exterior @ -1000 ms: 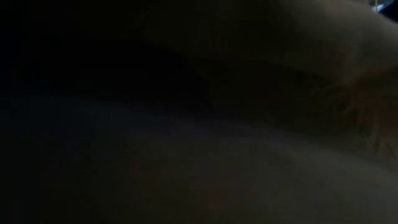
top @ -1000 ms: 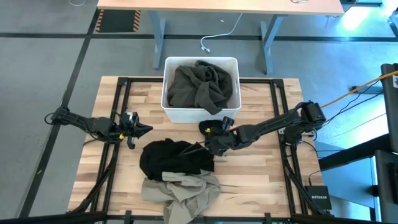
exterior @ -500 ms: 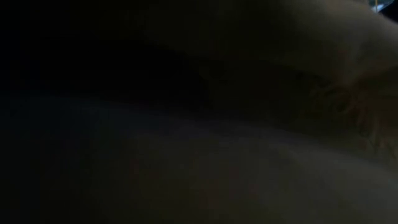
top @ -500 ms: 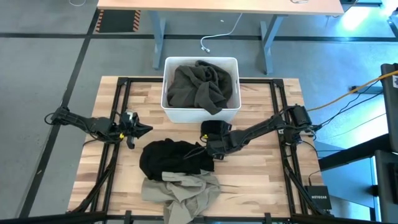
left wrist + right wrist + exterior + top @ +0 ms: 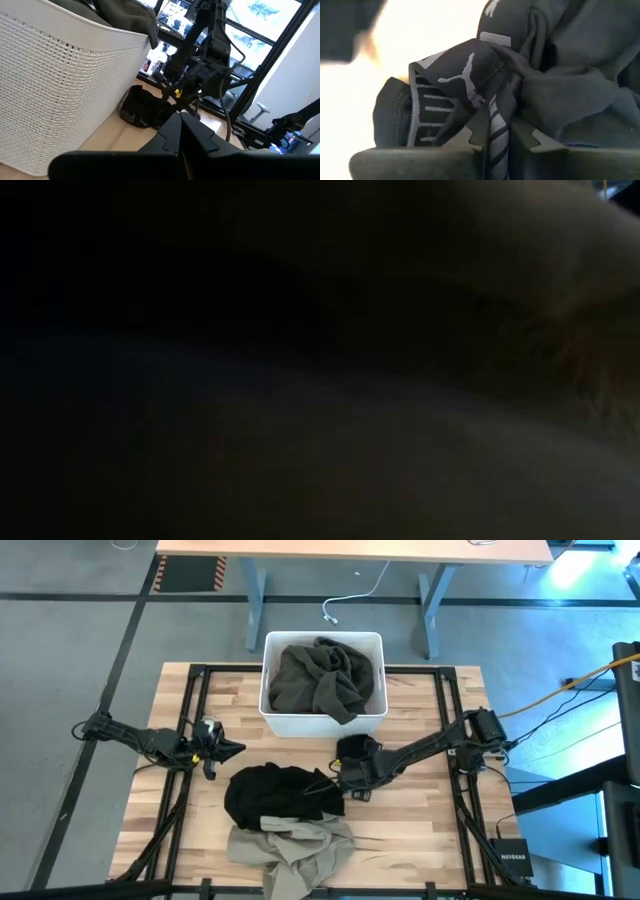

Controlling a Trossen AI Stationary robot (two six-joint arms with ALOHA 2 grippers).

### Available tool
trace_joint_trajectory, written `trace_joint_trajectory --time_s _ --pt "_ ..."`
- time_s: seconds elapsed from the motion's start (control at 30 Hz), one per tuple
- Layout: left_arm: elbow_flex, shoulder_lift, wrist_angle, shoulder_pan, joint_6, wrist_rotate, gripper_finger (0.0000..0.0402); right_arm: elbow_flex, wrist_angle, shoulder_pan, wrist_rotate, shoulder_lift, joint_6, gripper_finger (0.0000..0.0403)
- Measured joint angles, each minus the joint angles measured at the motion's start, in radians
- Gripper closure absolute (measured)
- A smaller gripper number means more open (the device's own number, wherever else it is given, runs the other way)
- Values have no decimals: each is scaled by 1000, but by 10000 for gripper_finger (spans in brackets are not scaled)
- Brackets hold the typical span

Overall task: Sort clothes
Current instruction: Put the black boxer into the white laundry bin

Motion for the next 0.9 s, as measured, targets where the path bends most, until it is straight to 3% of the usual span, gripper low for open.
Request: trace_joint_trajectory --time_s 0.1,0.33,0.53,0.77,0.9 --pt "0 0 0 0 5 0 400 2 -39 20 -39 -21 6 376" --pt "0 0 0 0 0 0 400 3 -95 31 -56 -29 34 376" --pt "0 0 0 0 5 1 400 32 -110 47 24 -36 18 376" --pt "0 0 1 0 5 1 400 297 -326 132 132 -170 -2 376" --pt "0 0 1 0 1 1 400 514 -414 163 283 -259 -53 376"
